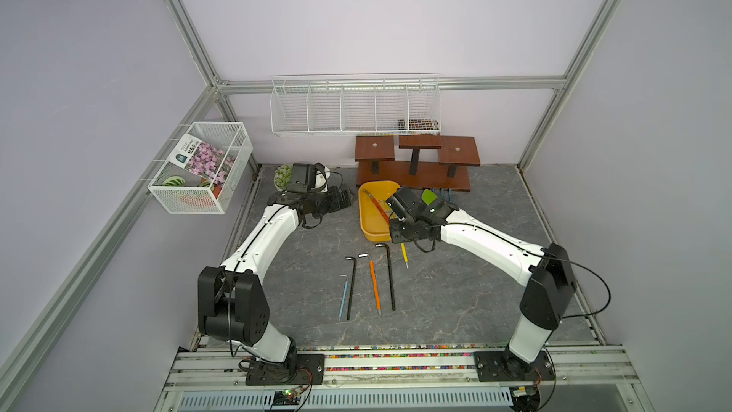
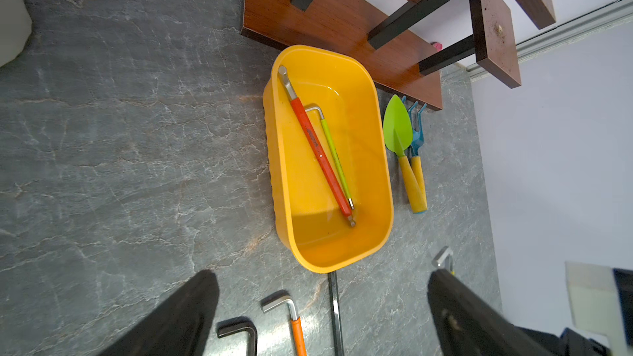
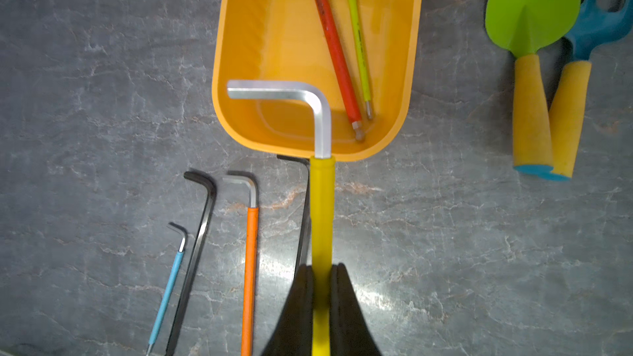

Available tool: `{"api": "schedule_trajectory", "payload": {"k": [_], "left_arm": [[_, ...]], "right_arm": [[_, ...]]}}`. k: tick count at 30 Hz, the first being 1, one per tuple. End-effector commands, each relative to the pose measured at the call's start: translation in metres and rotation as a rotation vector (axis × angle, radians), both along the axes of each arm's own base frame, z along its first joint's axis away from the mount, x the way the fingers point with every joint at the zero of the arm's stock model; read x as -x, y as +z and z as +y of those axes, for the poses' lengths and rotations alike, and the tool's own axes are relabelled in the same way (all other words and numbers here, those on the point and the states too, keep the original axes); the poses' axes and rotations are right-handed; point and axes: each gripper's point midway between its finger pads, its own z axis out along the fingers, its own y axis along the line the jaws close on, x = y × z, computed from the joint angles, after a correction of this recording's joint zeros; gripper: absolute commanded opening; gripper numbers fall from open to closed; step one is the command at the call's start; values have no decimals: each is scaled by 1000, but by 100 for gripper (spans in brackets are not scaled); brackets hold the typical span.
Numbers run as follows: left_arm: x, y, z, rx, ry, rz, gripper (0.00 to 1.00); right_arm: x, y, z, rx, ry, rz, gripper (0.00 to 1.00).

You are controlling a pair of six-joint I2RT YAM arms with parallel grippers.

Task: Put the hex key on the desktop into the storage box
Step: Place the Allen key in the storage box.

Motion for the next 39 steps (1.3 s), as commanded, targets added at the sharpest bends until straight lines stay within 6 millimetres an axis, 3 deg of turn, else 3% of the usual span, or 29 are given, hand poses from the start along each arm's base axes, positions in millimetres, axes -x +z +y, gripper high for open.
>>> {"api": "schedule_trajectory", "payload": {"k": [1,8,16,27,36,39], "left_arm": [[1,5,1,9,-3,-15,100],[0,3,2,12,-1,-11,100],[-1,3,4,17,5,-9,100],[-4,2,8,26,15,-2,100],[-4,2,7,31,14,-2,100],[-4,2,7,34,11,-4,100]], "right_arm": [[-13,8,8,-35,29,-9,1],[-46,18,16,-59,41,-37,1],[-90,12,27,-97,33,-35,1],[-143,-19,37,-149,16,-19,0],[-160,-43,42,-153,18,-6,7],[-159,-46,44,-155,24,5,17]]}}
